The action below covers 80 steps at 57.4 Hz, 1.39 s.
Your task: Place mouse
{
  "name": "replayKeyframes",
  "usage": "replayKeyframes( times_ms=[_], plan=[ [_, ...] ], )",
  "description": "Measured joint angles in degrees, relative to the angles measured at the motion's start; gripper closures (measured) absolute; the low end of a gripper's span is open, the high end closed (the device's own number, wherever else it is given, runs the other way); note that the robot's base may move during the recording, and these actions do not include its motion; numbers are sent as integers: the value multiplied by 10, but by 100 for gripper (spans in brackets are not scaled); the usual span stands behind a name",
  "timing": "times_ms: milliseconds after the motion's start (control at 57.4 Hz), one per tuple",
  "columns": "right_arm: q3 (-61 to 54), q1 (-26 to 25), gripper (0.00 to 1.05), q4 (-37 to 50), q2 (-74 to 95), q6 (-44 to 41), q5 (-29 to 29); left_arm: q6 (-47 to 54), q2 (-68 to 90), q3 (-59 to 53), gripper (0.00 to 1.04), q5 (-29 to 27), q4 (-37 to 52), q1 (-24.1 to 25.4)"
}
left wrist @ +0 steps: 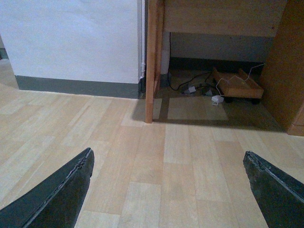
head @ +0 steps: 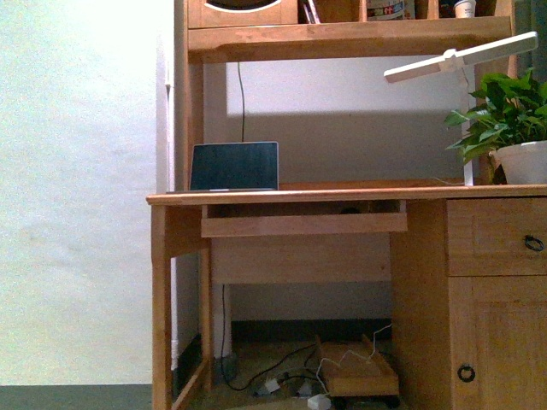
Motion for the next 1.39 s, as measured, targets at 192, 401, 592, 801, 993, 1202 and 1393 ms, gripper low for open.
replayKeyframes(
  times_ms=[192,401,592,801,993,1202,1393],
  plan=[
    [0,0,7,0,0,0,0,0,0,0,8,0,0,0],
    [0,0,7,0,0,0,0,0,0,0,8,0,0,0],
    [0,0,7,0,0,0,0,0,0,0,8,0,0,0],
    [0,0,7,0,0,0,0,0,0,0,8,0,0,0],
    [0,0,7,0,0,0,0,0,0,0,8,0,0,0],
    [0,0,7,0,0,0,0,0,0,0,8,0,0,0],
    [0,0,7,0,0,0,0,0,0,0,8,0,0,0]
  ],
)
